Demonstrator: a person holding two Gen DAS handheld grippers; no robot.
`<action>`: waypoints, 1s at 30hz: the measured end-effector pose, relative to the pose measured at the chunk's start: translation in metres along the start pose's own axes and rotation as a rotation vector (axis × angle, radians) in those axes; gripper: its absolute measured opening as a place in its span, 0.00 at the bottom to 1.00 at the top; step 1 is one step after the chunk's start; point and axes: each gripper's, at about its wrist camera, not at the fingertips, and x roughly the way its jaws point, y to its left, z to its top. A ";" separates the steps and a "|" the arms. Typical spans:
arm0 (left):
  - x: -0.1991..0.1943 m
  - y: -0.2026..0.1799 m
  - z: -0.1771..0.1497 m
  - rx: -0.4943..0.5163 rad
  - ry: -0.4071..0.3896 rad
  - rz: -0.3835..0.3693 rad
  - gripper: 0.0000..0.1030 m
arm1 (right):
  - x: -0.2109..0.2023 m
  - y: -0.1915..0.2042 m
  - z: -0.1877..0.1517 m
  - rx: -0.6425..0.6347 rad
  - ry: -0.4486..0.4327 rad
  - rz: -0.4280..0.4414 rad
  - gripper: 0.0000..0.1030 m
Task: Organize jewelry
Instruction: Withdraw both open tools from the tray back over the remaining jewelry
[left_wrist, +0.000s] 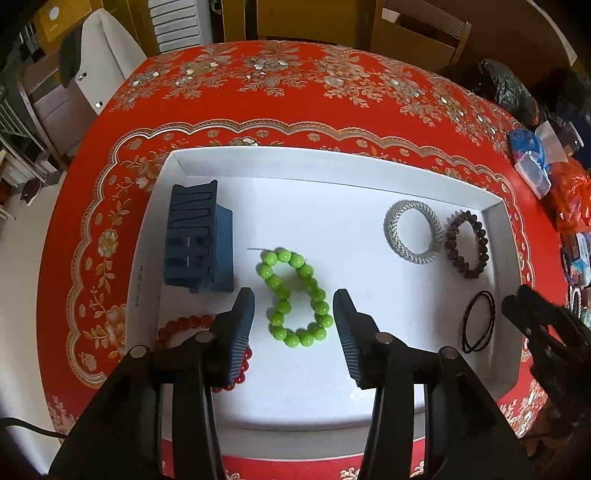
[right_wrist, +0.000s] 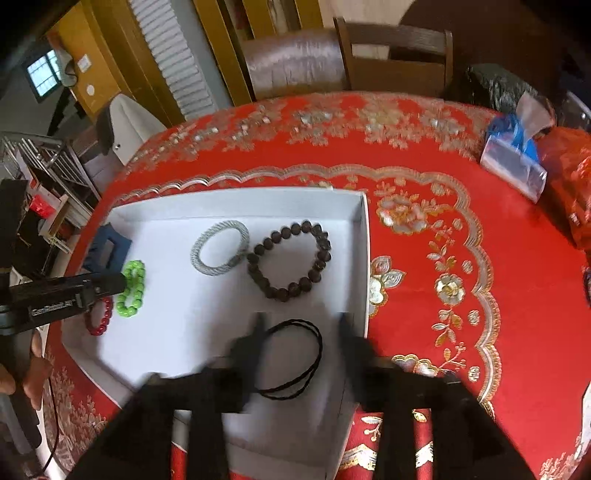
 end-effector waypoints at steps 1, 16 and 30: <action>-0.002 -0.001 -0.001 0.000 -0.004 0.001 0.42 | -0.004 0.002 -0.001 -0.007 -0.010 -0.001 0.43; -0.059 -0.002 -0.049 0.001 -0.104 0.063 0.42 | -0.052 0.031 -0.044 -0.053 -0.019 0.038 0.54; -0.101 -0.002 -0.134 -0.057 -0.134 0.093 0.43 | -0.108 0.051 -0.106 -0.136 -0.031 0.069 0.54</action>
